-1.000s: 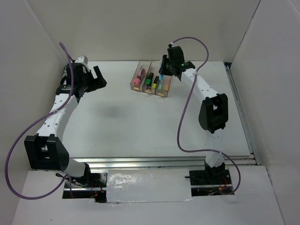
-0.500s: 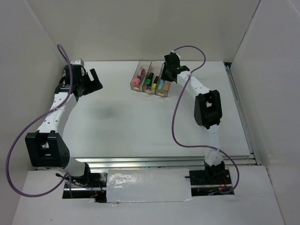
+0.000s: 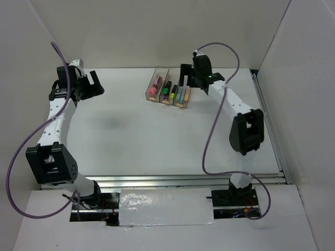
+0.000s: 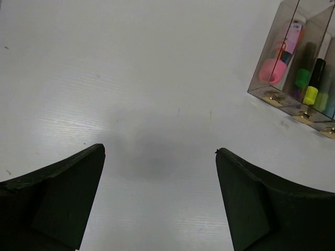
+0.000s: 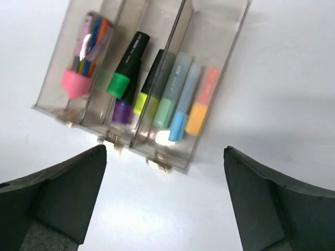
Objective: Sort the stationery into containers
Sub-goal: Place the stationery into the container
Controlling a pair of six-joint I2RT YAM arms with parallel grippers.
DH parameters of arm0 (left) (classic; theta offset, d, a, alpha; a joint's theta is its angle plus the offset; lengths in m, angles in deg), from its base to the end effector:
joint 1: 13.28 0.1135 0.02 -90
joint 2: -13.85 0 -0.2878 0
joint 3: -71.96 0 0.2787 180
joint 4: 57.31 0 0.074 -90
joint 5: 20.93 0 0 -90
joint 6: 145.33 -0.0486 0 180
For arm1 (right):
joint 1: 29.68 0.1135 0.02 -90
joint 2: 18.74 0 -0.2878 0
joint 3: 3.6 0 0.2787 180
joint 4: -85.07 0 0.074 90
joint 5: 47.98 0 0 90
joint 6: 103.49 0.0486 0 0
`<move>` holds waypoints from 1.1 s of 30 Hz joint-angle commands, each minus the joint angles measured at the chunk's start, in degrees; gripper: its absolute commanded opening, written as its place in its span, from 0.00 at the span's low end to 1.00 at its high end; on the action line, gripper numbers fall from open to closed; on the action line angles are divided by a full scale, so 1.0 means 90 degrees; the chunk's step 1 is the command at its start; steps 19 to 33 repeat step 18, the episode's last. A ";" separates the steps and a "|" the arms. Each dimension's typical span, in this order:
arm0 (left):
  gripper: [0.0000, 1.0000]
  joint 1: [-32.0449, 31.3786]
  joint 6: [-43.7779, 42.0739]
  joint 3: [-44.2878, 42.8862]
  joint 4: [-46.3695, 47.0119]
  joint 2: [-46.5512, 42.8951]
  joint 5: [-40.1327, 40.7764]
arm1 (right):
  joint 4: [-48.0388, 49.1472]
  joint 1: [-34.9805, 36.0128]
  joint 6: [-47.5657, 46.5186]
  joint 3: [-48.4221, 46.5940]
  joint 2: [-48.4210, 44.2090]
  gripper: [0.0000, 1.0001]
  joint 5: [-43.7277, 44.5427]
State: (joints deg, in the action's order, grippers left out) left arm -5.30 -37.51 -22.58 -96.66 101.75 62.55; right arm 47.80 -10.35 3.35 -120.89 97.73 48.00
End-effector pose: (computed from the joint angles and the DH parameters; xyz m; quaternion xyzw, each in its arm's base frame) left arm 0.3862 0.0486 0.3673 -0.1690 0.8602 -0.0908 0.4726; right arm 0.4974 0.1691 0.3024 0.0041 0.8919 0.0954 0.4421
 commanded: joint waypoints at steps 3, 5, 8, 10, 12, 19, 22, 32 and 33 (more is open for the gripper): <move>0.99 0.0186 -0.1119 0.0743 0.0559 -0.0879 -0.0477 | 0.0709 -0.0594 -0.1762 0.1645 -0.2850 1.00 -0.0371; 0.99 0.0177 -0.1441 0.1297 0.0685 -0.1201 -0.0301 | 0.0592 -0.1043 -0.2591 0.2312 -0.3582 1.00 -0.0576; 0.99 0.0196 -0.1852 0.2126 0.0968 -0.1620 0.0138 | 0.0990 -0.1775 -0.3451 0.4387 -0.4683 1.00 -0.0877; 0.99 0.0206 -0.2134 0.2558 0.1135 -0.1845 0.0422 | 0.1468 -0.2108 -0.3911 0.5202 -0.5232 1.00 -0.1209; 0.99 0.0177 -0.2429 0.3086 0.1301 -0.2197 0.0558 | 0.1656 -0.2664 -0.4339 0.6170 -0.5878 1.00 -0.1396; 1.00 -0.0155 -0.2664 0.4141 0.1613 -0.3261 0.0686 | 0.2183 -0.2968 -0.4742 0.7782 -0.7373 1.00 -0.2030; 1.00 -0.0155 -0.2664 0.4141 0.1613 -0.3261 0.0686 | 0.2183 -0.2968 -0.4742 0.7782 -0.7373 1.00 -0.2030; 1.00 -0.0155 -0.2664 0.4141 0.1613 -0.3261 0.0686 | 0.2183 -0.2968 -0.4742 0.7782 -0.7373 1.00 -0.2030; 1.00 -0.0155 -0.2664 0.4141 0.1613 -0.3261 0.0686 | 0.2183 -0.2968 -0.4742 0.7782 -0.7373 1.00 -0.2030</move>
